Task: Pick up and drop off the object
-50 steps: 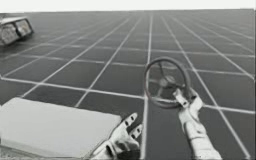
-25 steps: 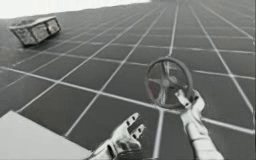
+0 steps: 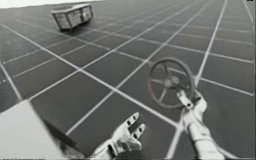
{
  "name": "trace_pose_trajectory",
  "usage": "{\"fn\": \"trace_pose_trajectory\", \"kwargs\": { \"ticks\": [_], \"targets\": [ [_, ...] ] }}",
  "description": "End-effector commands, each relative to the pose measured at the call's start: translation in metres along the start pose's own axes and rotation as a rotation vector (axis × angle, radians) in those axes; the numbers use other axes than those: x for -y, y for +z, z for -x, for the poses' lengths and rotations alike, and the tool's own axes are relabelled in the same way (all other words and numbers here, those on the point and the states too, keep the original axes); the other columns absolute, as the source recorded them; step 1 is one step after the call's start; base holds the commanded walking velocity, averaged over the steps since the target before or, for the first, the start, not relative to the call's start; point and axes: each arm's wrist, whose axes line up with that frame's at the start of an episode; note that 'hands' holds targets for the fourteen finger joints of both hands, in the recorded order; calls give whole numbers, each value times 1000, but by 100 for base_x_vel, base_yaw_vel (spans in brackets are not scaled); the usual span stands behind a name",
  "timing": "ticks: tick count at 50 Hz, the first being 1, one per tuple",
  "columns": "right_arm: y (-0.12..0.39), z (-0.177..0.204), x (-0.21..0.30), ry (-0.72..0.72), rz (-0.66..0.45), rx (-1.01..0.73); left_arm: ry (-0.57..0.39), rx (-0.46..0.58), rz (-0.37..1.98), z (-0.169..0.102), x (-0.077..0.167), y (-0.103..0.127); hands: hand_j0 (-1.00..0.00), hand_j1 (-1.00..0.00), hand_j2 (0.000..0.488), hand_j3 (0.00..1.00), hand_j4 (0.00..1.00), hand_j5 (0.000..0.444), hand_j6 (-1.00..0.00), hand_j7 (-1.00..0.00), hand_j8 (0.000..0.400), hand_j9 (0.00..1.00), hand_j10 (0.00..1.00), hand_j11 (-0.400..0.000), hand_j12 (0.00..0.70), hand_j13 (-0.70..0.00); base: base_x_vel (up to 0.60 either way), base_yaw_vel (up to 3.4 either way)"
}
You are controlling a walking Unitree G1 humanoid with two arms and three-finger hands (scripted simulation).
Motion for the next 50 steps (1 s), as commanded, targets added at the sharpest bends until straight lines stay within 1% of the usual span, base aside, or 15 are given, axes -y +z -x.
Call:
{"fn": "trace_pose_trajectory", "kwargs": {
  "ticks": [1,28,50],
  "targets": [
    [8,6,-16,48,-4,32,-3,19,14,4,-3,0,0,0,0,1000,1000,0,0,0,0,1000,1000,-400,0,-700,29,65],
    [8,6,-16,48,-4,32,-3,19,14,4,-3,0,0,0,0,1000,1000,0,0,0,0,1000,1000,-400,0,-700,29,64],
    [8,6,-16,48,-4,32,-3,19,14,4,-3,0,0,0,0,1000,1000,0,0,0,0,1000,1000,-400,0,-700,35,50]
  ]
}}
